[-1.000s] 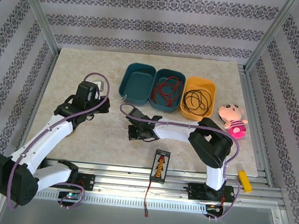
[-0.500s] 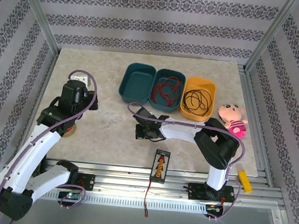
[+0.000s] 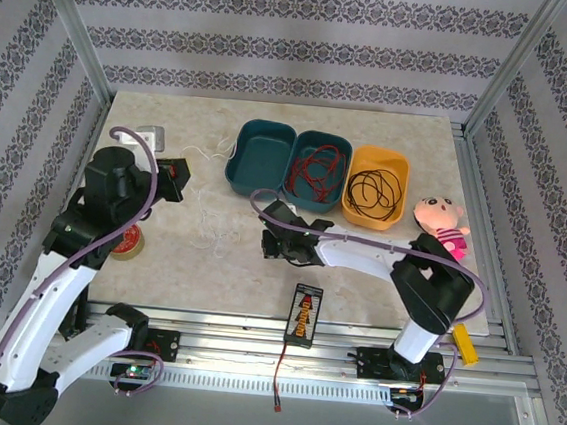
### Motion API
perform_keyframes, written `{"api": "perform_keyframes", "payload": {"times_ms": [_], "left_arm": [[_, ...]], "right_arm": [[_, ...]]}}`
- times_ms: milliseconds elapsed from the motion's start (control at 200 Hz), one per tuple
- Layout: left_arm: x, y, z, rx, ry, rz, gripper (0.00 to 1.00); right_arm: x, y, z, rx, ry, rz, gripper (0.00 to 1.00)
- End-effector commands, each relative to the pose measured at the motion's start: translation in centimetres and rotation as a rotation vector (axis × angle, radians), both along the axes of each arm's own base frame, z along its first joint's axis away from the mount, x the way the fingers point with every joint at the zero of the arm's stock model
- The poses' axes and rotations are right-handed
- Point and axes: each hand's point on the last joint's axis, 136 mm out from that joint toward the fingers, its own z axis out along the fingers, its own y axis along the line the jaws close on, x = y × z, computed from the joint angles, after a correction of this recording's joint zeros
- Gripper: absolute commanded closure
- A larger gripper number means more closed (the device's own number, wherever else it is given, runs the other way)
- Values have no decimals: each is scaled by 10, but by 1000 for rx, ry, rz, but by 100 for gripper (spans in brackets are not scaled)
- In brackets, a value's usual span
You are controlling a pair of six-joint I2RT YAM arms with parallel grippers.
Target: Untangle the cables
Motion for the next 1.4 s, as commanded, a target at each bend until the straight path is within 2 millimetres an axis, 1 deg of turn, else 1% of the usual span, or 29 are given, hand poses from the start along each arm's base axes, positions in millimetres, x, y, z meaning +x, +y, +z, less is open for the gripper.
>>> {"api": "perform_keyframes", "payload": {"times_ms": [0,90,160,215,360,420,490,535,595,695,834,939,1054,1114,1154,1199,1279,1324,1394], "left_arm": [[-5,-17,56,-168,-156,-88,100],[5,-23,58,-190,-157,-103,100],[17,-27,50,-190,-127,-101,100],[26,-31,43,-204,-107,-108,100],[41,-47,32,-264,-67,-157,100],[44,-51,30,-282,-60,-166,100],[46,-56,30,-290,-53,-176,100],[45,-57,30,-290,-55,-182,100],[44,-58,33,-295,-56,-188,100],[39,-59,39,-307,-65,-202,100],[31,-59,42,-323,-67,-215,100],[28,-57,42,-329,-69,-208,100],[24,-57,44,-333,-69,-216,100],[23,-57,45,-335,-67,-218,100],[22,-58,45,-335,-63,-221,100],[21,-58,45,-338,-62,-223,100],[19,-58,47,-340,-65,-226,100],[18,-57,48,-333,-67,-224,100],[17,-52,49,-306,-72,-204,100]], "right_arm": [[7,-13,17,-6,-86,-33,82],[8,-14,30,25,-139,-20,80],[8,-10,44,75,-193,8,78],[5,-6,55,117,-242,43,75],[-7,13,86,255,-396,164,59],[-14,21,94,292,-452,220,48],[-19,30,97,276,-507,279,36],[-19,35,94,243,-534,308,29],[-20,43,91,216,-569,345,23],[-18,58,90,218,-632,382,12],[-6,74,93,202,-724,384,5],[4,86,92,191,-783,373,5],[18,93,81,153,-818,342,6],[21,98,82,156,-838,340,8],[24,101,89,174,-865,327,11],[28,103,91,169,-876,316,16],[34,105,90,151,-888,297,29],[35,106,90,148,-893,295,40],[33,106,88,151,-887,301,54]]}}
